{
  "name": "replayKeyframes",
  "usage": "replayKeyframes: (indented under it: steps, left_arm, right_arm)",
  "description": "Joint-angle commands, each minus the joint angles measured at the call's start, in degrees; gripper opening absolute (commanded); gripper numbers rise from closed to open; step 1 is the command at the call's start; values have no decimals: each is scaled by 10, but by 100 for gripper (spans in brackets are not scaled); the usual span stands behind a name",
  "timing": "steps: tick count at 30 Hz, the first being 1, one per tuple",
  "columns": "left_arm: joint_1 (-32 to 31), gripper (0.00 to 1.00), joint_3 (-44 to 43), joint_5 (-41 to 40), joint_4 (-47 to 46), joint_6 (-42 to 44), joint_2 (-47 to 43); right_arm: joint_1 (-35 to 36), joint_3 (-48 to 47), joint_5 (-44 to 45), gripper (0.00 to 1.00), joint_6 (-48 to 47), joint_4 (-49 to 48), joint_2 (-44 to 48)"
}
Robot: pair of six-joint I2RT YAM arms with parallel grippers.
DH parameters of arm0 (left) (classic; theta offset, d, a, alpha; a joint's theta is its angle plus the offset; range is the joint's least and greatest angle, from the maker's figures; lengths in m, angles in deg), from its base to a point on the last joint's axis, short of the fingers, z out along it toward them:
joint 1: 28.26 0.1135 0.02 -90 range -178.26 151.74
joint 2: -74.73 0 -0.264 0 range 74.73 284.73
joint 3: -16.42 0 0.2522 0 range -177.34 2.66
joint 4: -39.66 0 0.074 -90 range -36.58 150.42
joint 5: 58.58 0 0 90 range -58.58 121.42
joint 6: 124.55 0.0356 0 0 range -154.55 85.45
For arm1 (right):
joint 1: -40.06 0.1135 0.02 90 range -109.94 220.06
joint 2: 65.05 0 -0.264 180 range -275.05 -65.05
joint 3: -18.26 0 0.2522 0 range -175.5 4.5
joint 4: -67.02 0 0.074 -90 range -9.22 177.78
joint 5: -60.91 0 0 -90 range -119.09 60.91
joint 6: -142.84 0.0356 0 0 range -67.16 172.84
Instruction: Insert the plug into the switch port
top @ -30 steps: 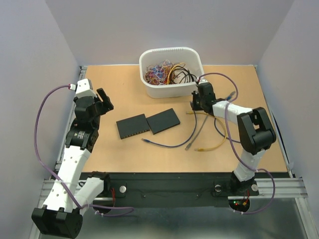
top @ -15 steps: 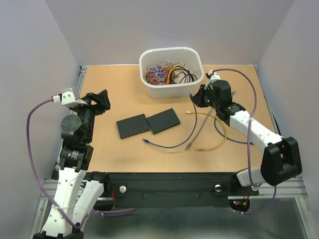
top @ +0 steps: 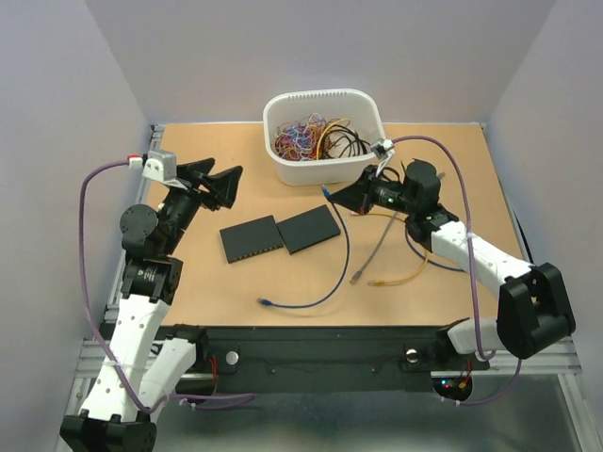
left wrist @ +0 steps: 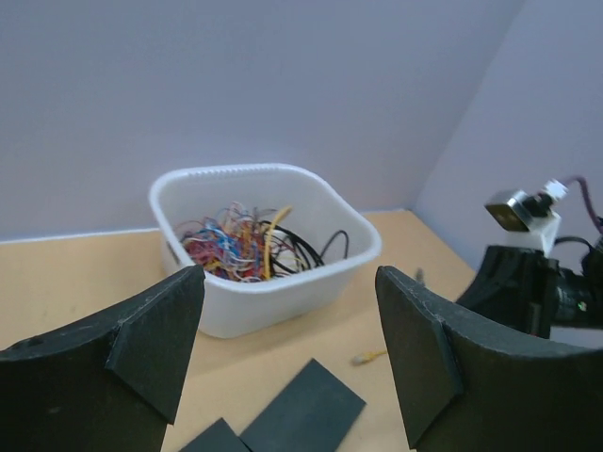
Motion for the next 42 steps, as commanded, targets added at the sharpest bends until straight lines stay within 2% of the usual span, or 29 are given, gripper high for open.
replayKeyframes:
  steps: [1, 3, 6, 19, 21, 23, 27, 34, 42]
  left_arm:
    - [2, 84, 22, 197, -113, -51, -4]
    - [1, 83, 31, 249, -149, -76, 12]
    - [0, 83, 32, 272, -157, -94, 31]
    - [-1, 75, 28, 293, -137, -94, 87]
    - [-5, 73, 24, 301, -136, -95, 99]
    - [-9, 66, 22, 313, -135, -99, 111]
    - [-33, 64, 17, 336, -131, -99, 131]
    - [-58, 63, 13, 339, -114, -87, 133]
    - [-74, 54, 6, 330, -85, -68, 131]
  right_arm:
    - [35, -13, -99, 0, 16, -107, -2]
    - [43, -15, -114, 0, 14, -118, -8]
    - [59, -19, -132, 0, 15, -133, -13]
    - [85, -34, -159, 1, 57, -200, -30]
    - [89, -36, -161, 1, 75, -224, -36]
    - [95, -41, -164, 0, 93, -246, -42]
    - [108, -54, -159, 1, 123, -290, -66]
    - [131, -69, -139, 1, 140, -310, -88]
    - [142, -71, -116, 1, 144, -318, -89]
